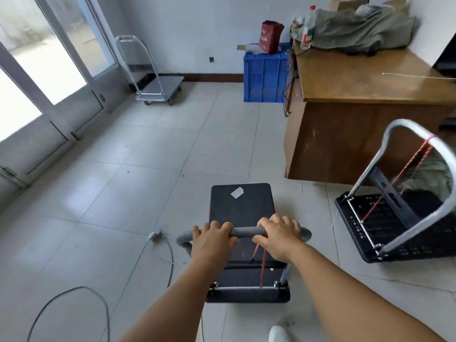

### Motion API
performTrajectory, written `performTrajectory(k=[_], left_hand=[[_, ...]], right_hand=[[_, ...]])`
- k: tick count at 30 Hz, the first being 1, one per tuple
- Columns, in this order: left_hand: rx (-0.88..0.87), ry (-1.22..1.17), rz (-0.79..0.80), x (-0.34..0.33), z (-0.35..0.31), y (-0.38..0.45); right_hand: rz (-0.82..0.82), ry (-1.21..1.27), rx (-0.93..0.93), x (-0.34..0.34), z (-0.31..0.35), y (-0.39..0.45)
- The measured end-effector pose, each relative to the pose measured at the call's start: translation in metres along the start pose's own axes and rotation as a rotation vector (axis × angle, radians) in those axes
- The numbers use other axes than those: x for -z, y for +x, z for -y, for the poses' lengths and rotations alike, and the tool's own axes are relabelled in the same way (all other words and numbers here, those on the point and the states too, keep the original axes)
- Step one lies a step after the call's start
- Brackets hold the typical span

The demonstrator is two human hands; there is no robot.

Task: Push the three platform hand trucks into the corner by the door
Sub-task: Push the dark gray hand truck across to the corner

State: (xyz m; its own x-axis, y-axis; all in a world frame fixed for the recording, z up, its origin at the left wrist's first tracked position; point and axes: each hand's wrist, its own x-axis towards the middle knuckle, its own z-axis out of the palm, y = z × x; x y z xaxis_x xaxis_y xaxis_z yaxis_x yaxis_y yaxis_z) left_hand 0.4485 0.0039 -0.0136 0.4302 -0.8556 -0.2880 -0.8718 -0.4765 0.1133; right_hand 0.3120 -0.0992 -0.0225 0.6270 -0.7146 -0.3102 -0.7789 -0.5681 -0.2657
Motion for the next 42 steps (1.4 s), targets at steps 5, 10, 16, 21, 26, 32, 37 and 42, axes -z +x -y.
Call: performTrajectory(k=[5, 10, 16, 21, 26, 32, 37, 42], left_hand=[[0.045, 0.029, 0.003, 0.019, 0.004, 0.054], [0.105, -0.008, 0.012, 0.033, -0.001, 0.106], [0.160, -0.041, -0.015, 0.053, 0.008, 0.167], [0.168, -0.054, -0.033, 0.070, 0.029, 0.227], [0.166, -0.058, -0.057, 0.087, 0.055, 0.287], [0.168, -0.075, -0.065, 0.111, 0.088, 0.360], [0.172, -0.091, -0.062, 0.131, 0.114, 0.419], [0.184, -0.092, -0.087, 0.153, 0.142, 0.479]], right_hand=[[0.043, -0.034, 0.073, 0.025, -0.006, 0.064], [0.086, -0.057, 0.134, 0.050, -0.020, 0.126], [0.106, -0.072, 0.197, 0.075, -0.017, 0.198], [0.122, -0.087, 0.211, 0.096, -0.004, 0.262], [0.152, -0.108, 0.197, 0.115, 0.014, 0.327], [0.156, -0.093, 0.197, 0.137, 0.035, 0.404], [0.151, -0.105, 0.202, 0.153, 0.051, 0.467], [0.130, -0.110, 0.226, 0.169, 0.071, 0.537]])
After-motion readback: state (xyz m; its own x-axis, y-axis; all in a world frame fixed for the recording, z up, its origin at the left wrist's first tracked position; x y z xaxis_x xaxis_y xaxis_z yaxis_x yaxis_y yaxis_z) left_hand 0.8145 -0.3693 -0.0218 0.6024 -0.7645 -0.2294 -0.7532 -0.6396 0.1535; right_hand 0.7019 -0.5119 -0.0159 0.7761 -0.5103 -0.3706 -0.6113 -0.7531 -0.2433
